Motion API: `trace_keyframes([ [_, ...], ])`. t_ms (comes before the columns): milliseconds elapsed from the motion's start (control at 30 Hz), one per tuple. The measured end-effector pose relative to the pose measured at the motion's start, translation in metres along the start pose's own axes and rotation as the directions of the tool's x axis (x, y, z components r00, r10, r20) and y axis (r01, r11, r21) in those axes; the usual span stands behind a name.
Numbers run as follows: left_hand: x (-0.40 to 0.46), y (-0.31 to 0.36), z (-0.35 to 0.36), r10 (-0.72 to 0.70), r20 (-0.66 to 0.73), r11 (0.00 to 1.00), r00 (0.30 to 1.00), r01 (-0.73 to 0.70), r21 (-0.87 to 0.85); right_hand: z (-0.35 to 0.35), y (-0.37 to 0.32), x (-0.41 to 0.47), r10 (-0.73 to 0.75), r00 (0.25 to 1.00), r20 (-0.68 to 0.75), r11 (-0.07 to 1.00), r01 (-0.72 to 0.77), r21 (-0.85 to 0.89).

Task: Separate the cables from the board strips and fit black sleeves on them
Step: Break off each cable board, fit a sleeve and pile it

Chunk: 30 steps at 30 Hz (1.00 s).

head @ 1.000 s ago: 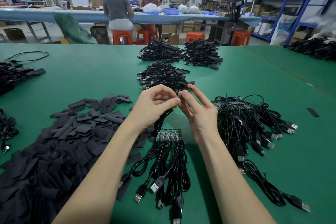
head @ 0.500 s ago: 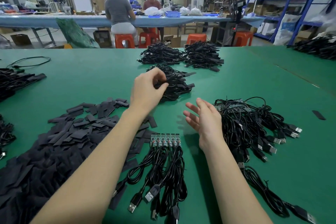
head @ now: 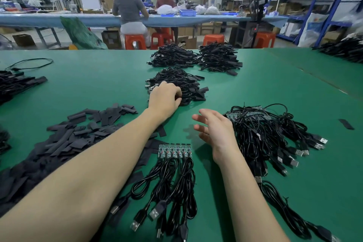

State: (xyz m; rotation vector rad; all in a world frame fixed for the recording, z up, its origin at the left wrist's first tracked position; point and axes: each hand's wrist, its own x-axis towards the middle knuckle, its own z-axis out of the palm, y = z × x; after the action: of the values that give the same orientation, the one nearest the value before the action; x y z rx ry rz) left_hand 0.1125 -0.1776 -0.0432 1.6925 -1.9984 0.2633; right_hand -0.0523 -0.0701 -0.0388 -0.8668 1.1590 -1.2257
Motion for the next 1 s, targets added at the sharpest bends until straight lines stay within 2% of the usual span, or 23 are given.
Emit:
trace_keyframes([
  [67, -0.011, 0.001, -0.007, -0.029, -0.016, 0.998, 0.999, 0.029, -0.050, -0.002, 0.001, 0.000, -0.028, 0.999, 0.018, 0.989, 0.030, -0.145],
  [133, -0.028, 0.003, -0.017, -0.076, -0.037, 0.983, 0.996, 0.068, -0.171, -0.005, -0.001, 0.001, -0.074, 0.995, 0.059, 0.928, 0.091, -0.362],
  [167, -0.037, 0.005, -0.023, -0.097, -0.023, 0.968, 0.995, 0.089, -0.235, -0.007, -0.003, 0.001, -0.093, 0.991, 0.093, 0.850, 0.128, -0.511],
  [233, -0.054, 0.008, -0.034, -0.118, 0.045, 0.925, 0.992, 0.126, -0.359, -0.009, -0.010, 0.002, -0.074, 0.981, 0.179, 0.601, 0.187, -0.777],
  [300, -0.070, 0.013, -0.043, -0.121, 0.123, 0.870, 0.985, 0.165, -0.465, -0.009, -0.015, 0.001, 0.023, 0.973, 0.229, 0.368, 0.205, -0.907],
  [333, -0.076, 0.014, -0.045, -0.119, 0.160, 0.844, 0.980, 0.184, -0.504, -0.008, -0.017, 0.000, 0.073, 0.967, 0.243, 0.316, 0.209, -0.926],
  [367, -0.082, 0.015, -0.048, -0.110, 0.195, 0.821, 0.974, 0.200, -0.534, -0.007, -0.017, -0.001, 0.114, 0.960, 0.255, 0.311, 0.210, -0.927],
  [433, -0.088, 0.016, -0.051, -0.082, 0.277, 0.782, 0.957, 0.234, -0.577, -0.008, -0.017, -0.003, 0.148, 0.952, 0.270, 0.383, 0.196, -0.903],
  [567, -0.090, 0.008, -0.058, -0.041, 0.426, 0.785, 0.904, 0.292, -0.545, -0.018, -0.018, -0.006, 0.126, 0.953, 0.275, 0.694, 0.113, -0.711],
  [600, -0.091, 0.006, -0.062, -0.022, 0.466, 0.743, 0.885, 0.326, -0.584, -0.020, -0.017, -0.006, 0.128, 0.949, 0.288, 0.768, 0.088, -0.634],
  [667, -0.095, 0.004, -0.070, 0.025, 0.547, 0.580, 0.836, 0.434, -0.690, -0.021, -0.015, -0.004, 0.140, 0.938, 0.317, 0.878, 0.031, -0.477],
  [733, -0.101, 0.004, -0.073, 0.071, 0.593, 0.429, 0.802, 0.512, -0.744, -0.020, -0.013, -0.003, 0.167, 0.924, 0.343, 0.934, -0.037, -0.355],
  [833, -0.104, 0.009, -0.071, 0.099, 0.597, 0.234, 0.796, 0.565, -0.791, -0.018, -0.011, -0.003, 0.197, 0.906, 0.374, 0.952, -0.085, -0.295],
  [1000, -0.102, 0.013, -0.072, 0.148, 0.621, 0.105, 0.770, 0.612, -0.784, -0.015, -0.011, -0.005, 0.212, 0.873, 0.440, 0.974, -0.150, -0.172],
])
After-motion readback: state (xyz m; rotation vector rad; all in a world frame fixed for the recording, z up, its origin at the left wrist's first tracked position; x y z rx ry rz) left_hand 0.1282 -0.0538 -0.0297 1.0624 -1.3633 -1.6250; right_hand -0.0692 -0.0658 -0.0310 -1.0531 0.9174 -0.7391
